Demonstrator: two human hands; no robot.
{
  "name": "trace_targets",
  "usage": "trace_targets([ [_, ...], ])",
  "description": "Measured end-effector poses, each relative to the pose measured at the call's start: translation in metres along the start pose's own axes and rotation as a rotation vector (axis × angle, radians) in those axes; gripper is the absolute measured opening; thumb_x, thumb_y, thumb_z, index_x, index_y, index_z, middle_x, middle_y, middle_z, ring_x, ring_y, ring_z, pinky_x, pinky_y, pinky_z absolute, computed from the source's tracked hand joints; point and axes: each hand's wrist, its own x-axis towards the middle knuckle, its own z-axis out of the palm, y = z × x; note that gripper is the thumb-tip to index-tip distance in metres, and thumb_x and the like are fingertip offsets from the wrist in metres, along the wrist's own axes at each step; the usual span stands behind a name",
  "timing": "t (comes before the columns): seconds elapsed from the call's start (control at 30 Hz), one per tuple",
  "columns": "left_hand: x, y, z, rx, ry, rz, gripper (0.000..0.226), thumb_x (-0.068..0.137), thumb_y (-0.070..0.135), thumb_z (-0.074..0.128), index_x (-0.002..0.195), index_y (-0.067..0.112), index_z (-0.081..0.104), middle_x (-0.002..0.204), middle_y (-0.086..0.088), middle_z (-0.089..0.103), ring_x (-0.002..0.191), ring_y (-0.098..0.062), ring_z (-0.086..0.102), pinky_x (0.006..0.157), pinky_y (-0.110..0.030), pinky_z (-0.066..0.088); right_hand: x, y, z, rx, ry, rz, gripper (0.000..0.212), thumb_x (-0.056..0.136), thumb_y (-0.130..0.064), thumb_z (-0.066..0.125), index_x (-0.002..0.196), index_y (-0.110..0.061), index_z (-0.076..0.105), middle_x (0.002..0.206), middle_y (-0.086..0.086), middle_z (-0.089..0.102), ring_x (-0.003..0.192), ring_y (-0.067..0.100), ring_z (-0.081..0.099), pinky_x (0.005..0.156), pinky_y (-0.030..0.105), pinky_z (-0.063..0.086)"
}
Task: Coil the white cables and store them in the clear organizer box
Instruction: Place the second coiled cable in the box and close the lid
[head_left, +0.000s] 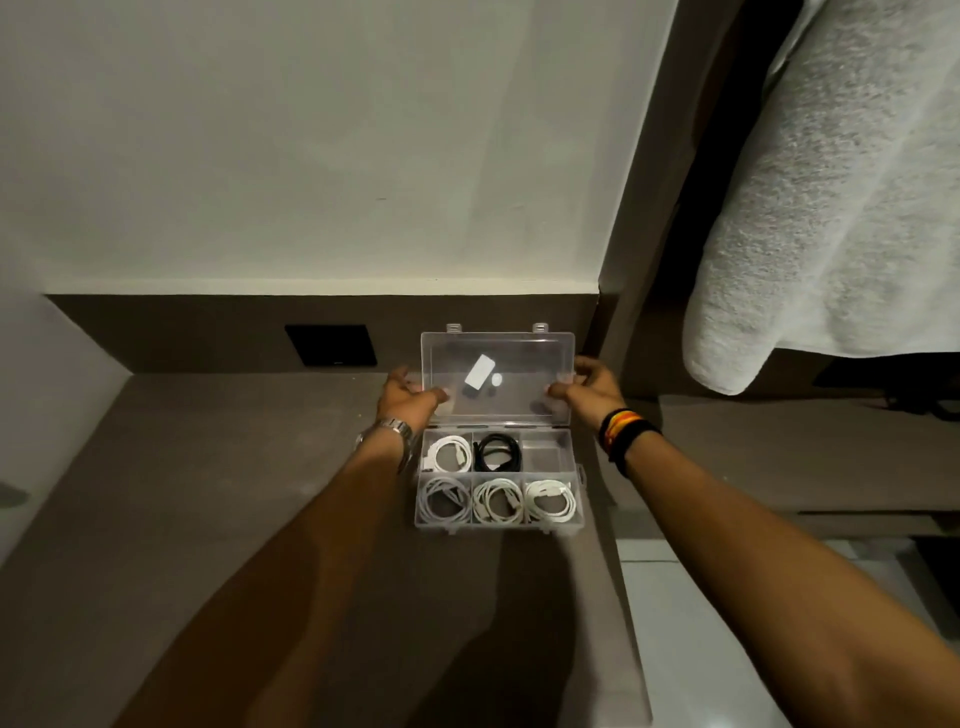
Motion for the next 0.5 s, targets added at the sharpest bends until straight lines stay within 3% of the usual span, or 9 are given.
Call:
trace_targets([
  [0.1, -0.019, 0.006, -0.017, 0.104, -0.006, 0.135, 0.05, 0.084, 0.007, 0.073, 0.128, 0.02, 0.055, 0.088, 0.003, 0.064, 0.079, -0.013, 0.064, 0.064, -0.024, 0.055, -0.024, -0.004, -0.012, -0.109, -0.029, -0.239, 0.038, 0.089, 0.003, 0.073, 0.124, -0.004, 0.062, 0.11, 0.008, 0.068, 0.104, 0.023, 0.067, 0.1, 0.037, 0.057],
  [0.2, -0.054, -0.009, -0.046, 0.48, -0.14, 0.439, 0.034, 0.087, 0.02, 0.066, 0.118, 0.034, 0.062, 0.111, 0.0, 0.068, 0.092, -0.021, 0.069, 0.079, -0.039, 0.061, -0.071, 0.008, -0.032, -0.367, -0.05, -0.477, 0.028, 0.091, -0.01, 0.074, 0.112, -0.027, 0.07, 0.109, -0.017, 0.07, 0.101, -0.011, 0.064, 0.084, 0.001, 0.048],
  [0.23, -0.066, -0.017, -0.055, 0.597, -0.178, 0.56, 0.034, 0.087, 0.023, 0.062, 0.119, 0.034, 0.062, 0.117, 0.0, 0.067, 0.098, -0.02, 0.067, 0.085, -0.038, 0.059, -0.088, 0.017, -0.036, -0.487, -0.057, -0.524, 0.028, 0.092, -0.013, 0.071, 0.113, -0.03, 0.07, 0.112, -0.021, 0.068, 0.101, -0.015, 0.062, 0.084, -0.003, 0.044],
  [0.27, -0.073, -0.026, -0.062, 0.714, -0.201, 0.665, 0.036, 0.086, 0.025, 0.059, 0.12, 0.033, 0.063, 0.122, -0.001, 0.066, 0.106, -0.02, 0.064, 0.093, -0.038, 0.055, -0.102, 0.03, -0.039, -0.617, -0.082, -0.558, 0.026, 0.094, -0.015, 0.068, 0.117, -0.028, 0.071, 0.116, -0.018, 0.069, 0.103, -0.012, 0.062, 0.089, 0.001, 0.046],
  [0.37, -0.092, -0.054, -0.071, 1.097, -0.376, 0.821, 0.048, 0.081, 0.023, 0.052, 0.128, 0.028, 0.064, 0.135, -0.002, 0.063, 0.129, -0.023, 0.053, 0.113, -0.038, 0.036, -0.14, 0.069, -0.035, -1.001, -0.17, -0.547, 0.028, 0.098, -0.024, 0.06, 0.125, -0.021, 0.07, 0.127, 0.003, 0.072, 0.114, 0.023, 0.069, 0.099, 0.038, 0.055],
  [0.5, -0.096, -0.083, -0.069, 1.342, -0.543, 0.834, 0.052, 0.094, 0.03, 0.042, 0.146, 0.022, 0.043, 0.154, -0.004, 0.042, 0.142, -0.022, 0.038, 0.119, -0.033, 0.022, -0.156, 0.087, -0.022, -1.138, -0.15, -0.503, 0.04, 0.096, -0.023, 0.06, 0.136, -0.025, 0.063, 0.135, 0.004, 0.068, 0.123, 0.026, 0.064, 0.104, 0.037, 0.051],
])
